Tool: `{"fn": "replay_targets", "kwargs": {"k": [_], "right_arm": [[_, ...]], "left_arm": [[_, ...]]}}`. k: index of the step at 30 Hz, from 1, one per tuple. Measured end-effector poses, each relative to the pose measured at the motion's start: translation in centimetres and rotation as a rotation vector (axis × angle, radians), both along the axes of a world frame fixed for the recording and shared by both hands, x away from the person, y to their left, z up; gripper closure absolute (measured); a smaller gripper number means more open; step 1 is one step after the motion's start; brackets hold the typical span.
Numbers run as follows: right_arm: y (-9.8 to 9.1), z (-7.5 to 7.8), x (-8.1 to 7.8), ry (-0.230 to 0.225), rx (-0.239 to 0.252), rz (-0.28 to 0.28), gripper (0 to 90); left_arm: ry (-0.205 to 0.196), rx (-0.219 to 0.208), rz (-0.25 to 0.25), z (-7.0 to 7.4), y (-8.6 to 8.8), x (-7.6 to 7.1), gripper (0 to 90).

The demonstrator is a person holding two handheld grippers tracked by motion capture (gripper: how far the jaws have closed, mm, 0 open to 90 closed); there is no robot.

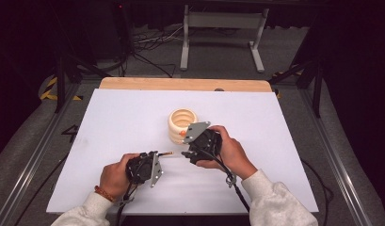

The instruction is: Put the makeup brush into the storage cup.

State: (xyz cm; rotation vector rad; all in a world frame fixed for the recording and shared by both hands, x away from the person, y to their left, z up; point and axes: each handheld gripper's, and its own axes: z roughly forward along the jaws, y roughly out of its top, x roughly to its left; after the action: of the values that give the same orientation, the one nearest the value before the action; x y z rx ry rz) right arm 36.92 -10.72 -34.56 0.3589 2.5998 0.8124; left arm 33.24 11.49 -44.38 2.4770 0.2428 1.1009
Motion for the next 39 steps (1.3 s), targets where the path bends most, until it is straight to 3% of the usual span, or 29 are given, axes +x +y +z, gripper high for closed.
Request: {"fn": "replay_targets", "kwargs": {"k": [4,9,14,19,21,24,34,39], "right_arm": [[-2.0,-0.4,-0.4,-0.054,0.066,-0.025,34.5],[-4.0,-1.3,-0.9,-0.097,0.119,-0.077,27.1],[-6.3,-2.6,-1.5,-0.097,0.189,-0.098,24.3],[-7.9,-3.4,-1.8,-0.088,0.21,-0.115,22.0],[-9.2,-3.7,-2.0,-0.093,0.246,-0.139,20.4],[-10.4,-4.0,-2.3,-0.115,0.297,-0.163,19.4],[-14.1,-5.1,-3.3,-0.165,0.378,-0.191,17.0],[-15.5,-5.7,-3.7,-0.188,0.429,-0.21,12.3]], "left_arm": [[0.021,-0.036,0.008,0.3,0.5,0.2,83.5],[0.064,-0.156,0.007,1.2,1.5,0.6,83.4],[0.12,-0.276,0.006,1.8,2.6,0.9,83.5],[0.168,-0.379,0.006,2.3,3.6,1.3,83.5],[0.189,-0.425,0.006,2.4,4.0,1.5,83.5],[0.205,-0.459,0.007,2.5,4.3,1.6,83.5],[0.244,-0.568,-0.004,3.0,5.2,1.8,83.5],[0.248,-0.59,-0.012,3.2,5.4,1.9,83.4]]}}
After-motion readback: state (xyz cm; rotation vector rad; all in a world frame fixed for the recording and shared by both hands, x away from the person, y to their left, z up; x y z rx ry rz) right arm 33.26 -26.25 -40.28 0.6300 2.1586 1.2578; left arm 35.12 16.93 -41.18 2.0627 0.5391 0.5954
